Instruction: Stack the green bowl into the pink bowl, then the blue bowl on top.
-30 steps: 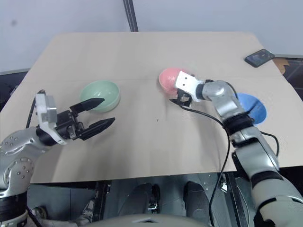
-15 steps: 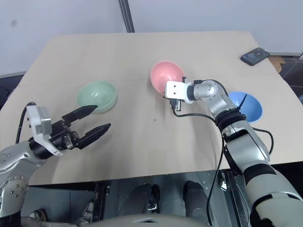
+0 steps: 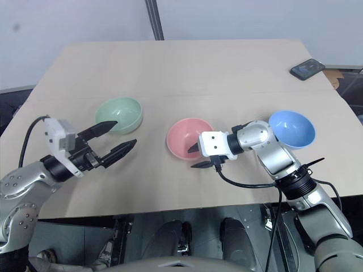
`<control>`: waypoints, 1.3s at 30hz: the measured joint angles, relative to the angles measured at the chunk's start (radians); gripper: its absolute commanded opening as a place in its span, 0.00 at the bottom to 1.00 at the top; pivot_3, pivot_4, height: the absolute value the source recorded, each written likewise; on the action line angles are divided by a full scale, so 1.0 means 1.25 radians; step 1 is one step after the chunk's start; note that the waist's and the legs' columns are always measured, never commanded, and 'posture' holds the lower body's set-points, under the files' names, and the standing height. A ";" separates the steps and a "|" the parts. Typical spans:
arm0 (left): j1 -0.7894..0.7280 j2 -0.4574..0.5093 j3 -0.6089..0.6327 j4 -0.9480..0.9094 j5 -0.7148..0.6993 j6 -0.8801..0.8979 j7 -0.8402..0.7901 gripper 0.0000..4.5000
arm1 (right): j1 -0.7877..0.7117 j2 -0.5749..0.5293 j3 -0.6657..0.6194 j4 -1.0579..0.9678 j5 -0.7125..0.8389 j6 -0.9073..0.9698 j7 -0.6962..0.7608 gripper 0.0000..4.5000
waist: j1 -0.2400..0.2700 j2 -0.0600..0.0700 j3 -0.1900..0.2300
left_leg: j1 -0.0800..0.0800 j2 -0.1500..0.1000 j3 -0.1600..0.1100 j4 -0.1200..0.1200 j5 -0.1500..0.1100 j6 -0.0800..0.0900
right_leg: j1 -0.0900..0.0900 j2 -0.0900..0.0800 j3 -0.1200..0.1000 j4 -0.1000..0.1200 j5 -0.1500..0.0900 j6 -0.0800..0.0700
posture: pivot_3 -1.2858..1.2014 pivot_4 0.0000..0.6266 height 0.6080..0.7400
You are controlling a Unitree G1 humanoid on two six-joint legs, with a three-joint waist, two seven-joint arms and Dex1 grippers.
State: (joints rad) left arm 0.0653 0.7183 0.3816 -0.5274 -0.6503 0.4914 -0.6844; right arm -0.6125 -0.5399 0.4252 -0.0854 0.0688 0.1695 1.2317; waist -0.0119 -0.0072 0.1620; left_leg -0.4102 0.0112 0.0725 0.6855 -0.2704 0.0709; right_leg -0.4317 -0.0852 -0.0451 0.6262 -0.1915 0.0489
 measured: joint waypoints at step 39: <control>-0.559 0.071 -0.499 0.125 0.309 -0.059 -0.288 0.01 | 0.408 -0.162 -0.505 -0.441 0.300 0.283 -0.329 1.00 | 0.017 -0.006 0.003 | -0.002 0.000 0.002 0.002 0.000 0.001 | -0.002 0.003 0.002 0.000 0.001 0.004 | 0.52 0.24 1.00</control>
State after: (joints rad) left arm -0.6330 0.8072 -0.2419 -0.3711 -0.2636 0.4176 -1.0447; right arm -0.1030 -0.7429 -0.2060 -0.6364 0.4436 0.5231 0.8205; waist 0.0094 -0.0143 0.1659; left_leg -0.4131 0.0108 0.0752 0.6884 -0.2710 0.0728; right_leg -0.4338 -0.0809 -0.0420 0.6259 -0.1900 0.0538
